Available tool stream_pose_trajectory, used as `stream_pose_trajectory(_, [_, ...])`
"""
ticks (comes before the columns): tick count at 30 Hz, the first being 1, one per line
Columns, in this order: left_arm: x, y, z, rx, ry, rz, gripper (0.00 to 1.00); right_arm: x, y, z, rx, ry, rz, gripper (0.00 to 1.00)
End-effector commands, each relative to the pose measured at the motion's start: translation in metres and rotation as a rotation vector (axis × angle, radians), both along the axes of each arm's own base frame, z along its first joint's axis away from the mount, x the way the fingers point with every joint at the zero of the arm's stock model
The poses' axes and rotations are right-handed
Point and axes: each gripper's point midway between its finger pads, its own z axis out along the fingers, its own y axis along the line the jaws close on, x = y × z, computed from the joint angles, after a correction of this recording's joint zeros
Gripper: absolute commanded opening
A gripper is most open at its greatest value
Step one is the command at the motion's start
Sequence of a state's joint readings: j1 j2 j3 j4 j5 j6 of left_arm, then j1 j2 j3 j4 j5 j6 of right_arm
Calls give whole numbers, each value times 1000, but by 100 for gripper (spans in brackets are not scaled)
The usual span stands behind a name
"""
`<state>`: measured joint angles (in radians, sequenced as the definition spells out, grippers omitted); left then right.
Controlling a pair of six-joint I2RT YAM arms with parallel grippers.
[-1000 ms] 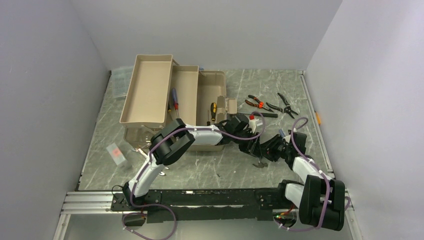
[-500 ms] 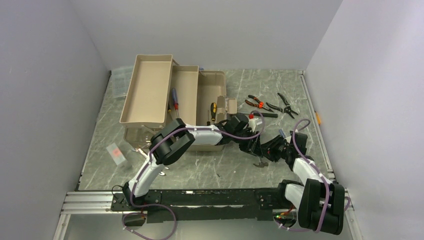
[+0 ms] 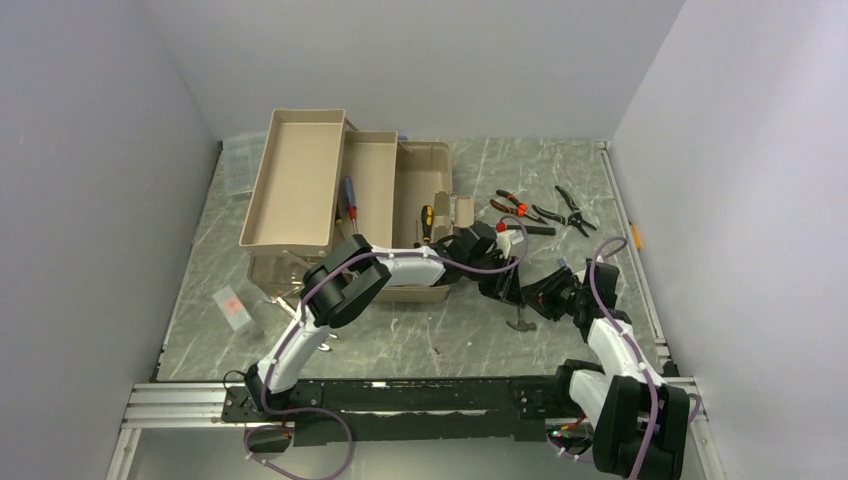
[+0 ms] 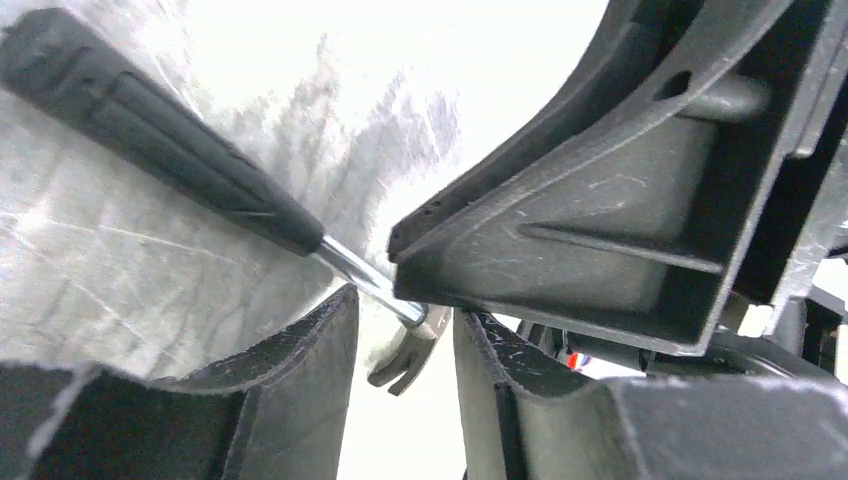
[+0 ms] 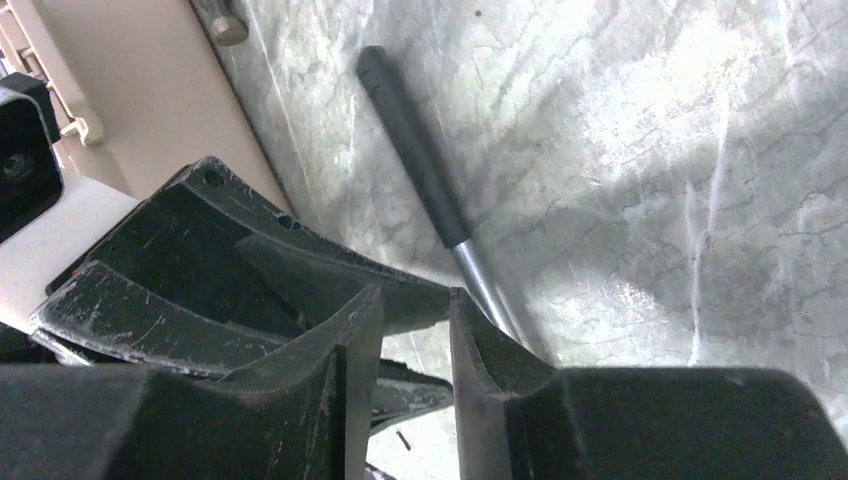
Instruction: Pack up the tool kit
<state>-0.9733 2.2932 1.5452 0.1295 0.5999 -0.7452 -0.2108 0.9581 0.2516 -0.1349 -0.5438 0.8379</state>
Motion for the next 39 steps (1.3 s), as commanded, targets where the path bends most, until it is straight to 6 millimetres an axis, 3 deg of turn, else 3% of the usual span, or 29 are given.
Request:
stream_pose_trajectory(1, [56, 30, -37, 58, -37, 161, 46, -17, 10, 8, -1, 60, 81, 33])
stream_pose_trajectory(4, [60, 33, -32, 52, -43, 157, 49, -17, -2, 6, -70, 87, 44, 36])
stream_pose_trajectory(7, [64, 38, -30, 61, -37, 166, 51, -18, -22, 3, -193, 113, -6, 51])
stream_pose_trajectory(10, [67, 46, -31, 103, -49, 200, 53, -20, -41, 1, -299, 136, -46, 43])
stream_pose_trajectory(15, [60, 61, -41, 182, 7, 257, 54, -22, -39, -5, -288, 152, -42, 11])
stream_pose_trajectory(21, [45, 55, -45, 203, 38, 249, 55, -22, -28, -13, -241, 181, 21, 0])
stream_pose_trajectory(31, [32, 41, -43, 206, 45, 206, 55, -21, -3, -22, -165, 191, 105, 0])
stream_pose_trajectory(39, [12, 44, -59, 272, 69, 181, 55, -20, 17, -24, -110, 186, 157, 0])
